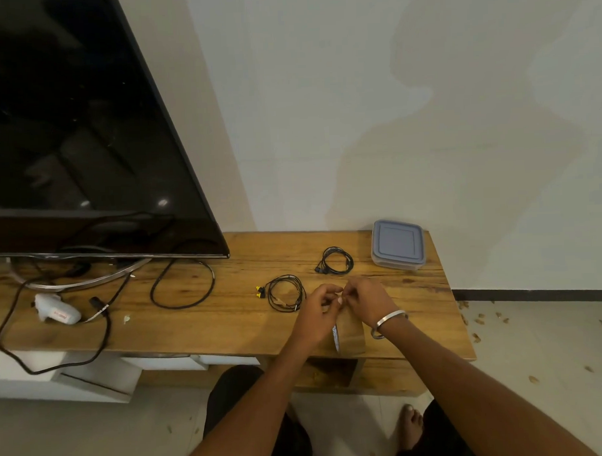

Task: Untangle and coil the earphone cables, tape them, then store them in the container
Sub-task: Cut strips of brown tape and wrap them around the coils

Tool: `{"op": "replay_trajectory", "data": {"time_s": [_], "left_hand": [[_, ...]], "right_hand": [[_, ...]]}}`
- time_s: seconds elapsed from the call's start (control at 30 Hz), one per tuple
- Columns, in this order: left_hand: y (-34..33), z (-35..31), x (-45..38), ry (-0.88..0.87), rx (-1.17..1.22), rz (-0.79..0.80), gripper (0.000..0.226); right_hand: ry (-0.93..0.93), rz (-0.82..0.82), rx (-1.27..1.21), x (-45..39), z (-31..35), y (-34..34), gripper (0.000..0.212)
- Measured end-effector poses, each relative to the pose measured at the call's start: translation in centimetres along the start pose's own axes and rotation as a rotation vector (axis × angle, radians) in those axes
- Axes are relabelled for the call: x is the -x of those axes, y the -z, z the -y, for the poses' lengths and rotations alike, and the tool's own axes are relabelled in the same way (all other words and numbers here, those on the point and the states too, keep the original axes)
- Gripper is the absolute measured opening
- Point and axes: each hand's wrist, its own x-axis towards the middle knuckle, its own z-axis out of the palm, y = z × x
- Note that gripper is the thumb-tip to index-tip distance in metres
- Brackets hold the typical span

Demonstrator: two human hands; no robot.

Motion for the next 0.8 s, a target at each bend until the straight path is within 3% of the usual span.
{"op": "replay_trajectory", "data": {"time_s": [0.17,0.43,0.8], "left_hand": [[0.4,0.0,0.6,0.013,0.126,0.092,0.034],[0.3,0.2,0.8,-0.139,0.081,0.089,0.007],[0.2,0.6,0.7,-0.174,-0.005,0.125,0.018]], "right_hand": [[-0.018,-0.001,-0.022,0.0,-0.3,-0.1,0.012],[-0.003,0.006,-0.061,0.4,-0.7,0.7,0.011],[0.030,0.053,-0.086,0.3,-0.2,1.4,0.010]]}}
